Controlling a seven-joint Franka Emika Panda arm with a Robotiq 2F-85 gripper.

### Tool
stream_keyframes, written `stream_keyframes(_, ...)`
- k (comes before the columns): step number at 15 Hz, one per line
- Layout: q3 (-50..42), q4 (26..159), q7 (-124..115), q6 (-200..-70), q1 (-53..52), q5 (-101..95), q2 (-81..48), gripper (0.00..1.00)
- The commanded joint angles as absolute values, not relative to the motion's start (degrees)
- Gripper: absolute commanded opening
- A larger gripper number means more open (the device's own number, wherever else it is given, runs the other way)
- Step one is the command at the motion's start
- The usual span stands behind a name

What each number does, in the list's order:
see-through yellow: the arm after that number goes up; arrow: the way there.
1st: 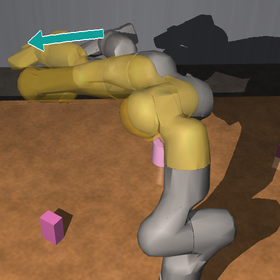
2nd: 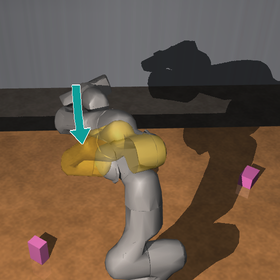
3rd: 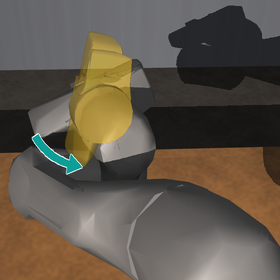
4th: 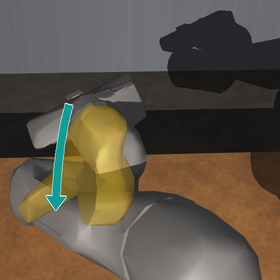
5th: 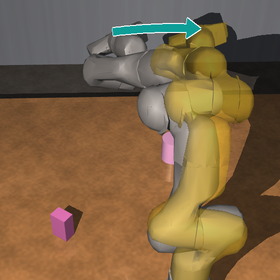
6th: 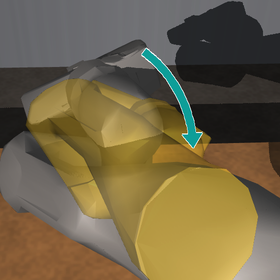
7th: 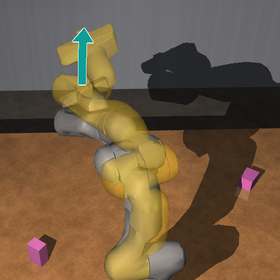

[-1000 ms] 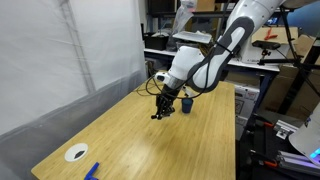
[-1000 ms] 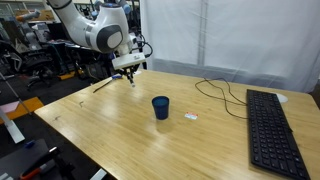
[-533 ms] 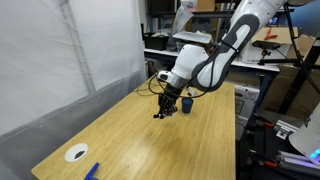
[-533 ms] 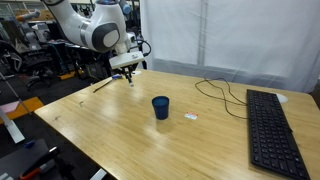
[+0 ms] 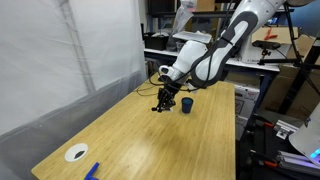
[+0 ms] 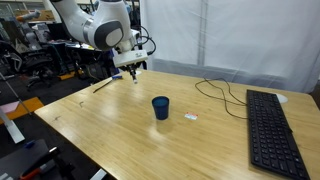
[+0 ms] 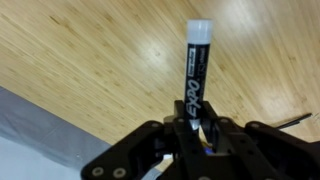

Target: Put the marker in the cup

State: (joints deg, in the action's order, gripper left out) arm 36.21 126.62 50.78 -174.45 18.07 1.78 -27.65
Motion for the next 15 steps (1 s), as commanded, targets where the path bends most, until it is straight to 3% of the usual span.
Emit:
stream_keyframes(1,45.4,127.7,54.5,-178.9,28.3,5.0,-29.5,0.05)
stream_keyframes(7,59.5,130.7,59.3,-184.8,45.9,3.1,-38.2,0.05)
stream_keyframes(15,60.3,138.4,46.3,-193.2,60.7,-19.5,-44.3,0.05)
